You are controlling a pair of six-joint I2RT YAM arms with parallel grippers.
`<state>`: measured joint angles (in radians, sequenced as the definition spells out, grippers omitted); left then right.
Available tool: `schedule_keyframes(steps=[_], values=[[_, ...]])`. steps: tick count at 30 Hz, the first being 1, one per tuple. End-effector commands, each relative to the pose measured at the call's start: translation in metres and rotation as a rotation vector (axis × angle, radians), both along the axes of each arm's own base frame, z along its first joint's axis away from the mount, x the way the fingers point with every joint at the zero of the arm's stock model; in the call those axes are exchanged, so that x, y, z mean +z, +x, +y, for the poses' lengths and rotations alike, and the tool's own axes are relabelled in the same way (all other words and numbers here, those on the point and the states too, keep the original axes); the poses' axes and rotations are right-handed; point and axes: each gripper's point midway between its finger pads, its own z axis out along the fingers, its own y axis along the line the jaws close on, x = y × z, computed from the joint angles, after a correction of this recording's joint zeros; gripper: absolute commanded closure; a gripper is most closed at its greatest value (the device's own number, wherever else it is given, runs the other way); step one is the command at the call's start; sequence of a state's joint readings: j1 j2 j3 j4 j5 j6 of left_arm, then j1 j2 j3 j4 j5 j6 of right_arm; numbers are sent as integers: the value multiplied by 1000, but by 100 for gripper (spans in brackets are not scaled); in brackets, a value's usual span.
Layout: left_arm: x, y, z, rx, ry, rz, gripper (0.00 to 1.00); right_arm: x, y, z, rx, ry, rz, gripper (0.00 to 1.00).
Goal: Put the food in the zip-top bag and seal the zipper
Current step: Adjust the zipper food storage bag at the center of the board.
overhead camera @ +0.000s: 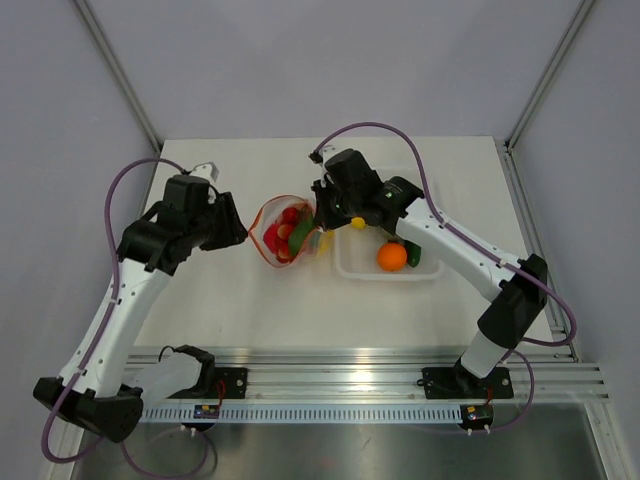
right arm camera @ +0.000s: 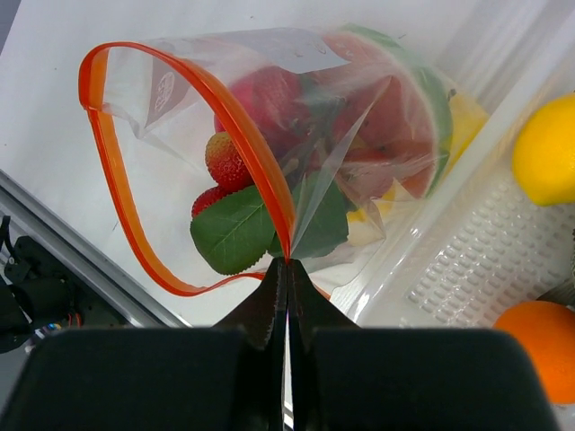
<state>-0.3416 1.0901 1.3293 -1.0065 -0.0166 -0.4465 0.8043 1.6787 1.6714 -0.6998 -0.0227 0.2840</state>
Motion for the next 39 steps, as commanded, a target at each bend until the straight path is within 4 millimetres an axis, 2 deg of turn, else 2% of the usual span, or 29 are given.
schedule_keyframes(steps=[1,2,3,5,6,9,10,13,17,21,22,25,28,30,31,32,33,34,36,37,39], values=[[15,6,2,169,-151,-109,48,18,11,10,-6,93,-20,100],[9,4,-2,209,-211,-80,46,20,11,12,-3,104,-21,100],[-6,1,-6,205,-228,-45,42,17,12,14,1,104,-14,100],[-10,3,-13,235,-293,-36,33,19,11,17,6,116,-11,100],[-20,2,-13,248,-294,-15,33,17,12,17,7,116,-8,100],[-24,14,-21,242,-335,-28,34,15,11,19,10,118,0,100],[-35,17,-22,247,-323,-3,36,15,10,19,8,122,7,100],[-49,25,-25,252,-313,21,43,17,6,21,18,144,14,100],[-64,32,-31,240,-304,54,44,21,4,16,8,143,6,100],[-70,41,-41,220,-330,62,56,23,4,12,0,142,-3,100],[-72,42,-41,221,-328,71,70,23,4,12,-1,142,-3,100],[-65,40,-37,238,-311,79,97,23,4,10,-1,134,-5,100],[-45,36,-34,235,-314,58,100,25,3,6,30,114,-39,98],[-32,36,-32,242,-312,47,100,38,-1,7,90,128,-88,84],[-21,38,-33,242,-315,47,100,43,-2,8,139,127,-136,68],[-17,39,-32,242,-318,50,100,48,-3,6,158,130,-169,40],[-15,38,-32,242,-318,65,100,62,-6,1,176,138,-231,32],[-2,43,-31,242,-332,46,100,68,-5,-2,176,140,-264,30],[0,45,-34,229,-334,67,100,78,-2,-15,141,136,-342,29],[4,47,-33,229,-337,62,100,75,4,-21,115,115,-373,28],[0,51,-33,230,-332,75,100,83,2,-30,95,125,-417,27]])
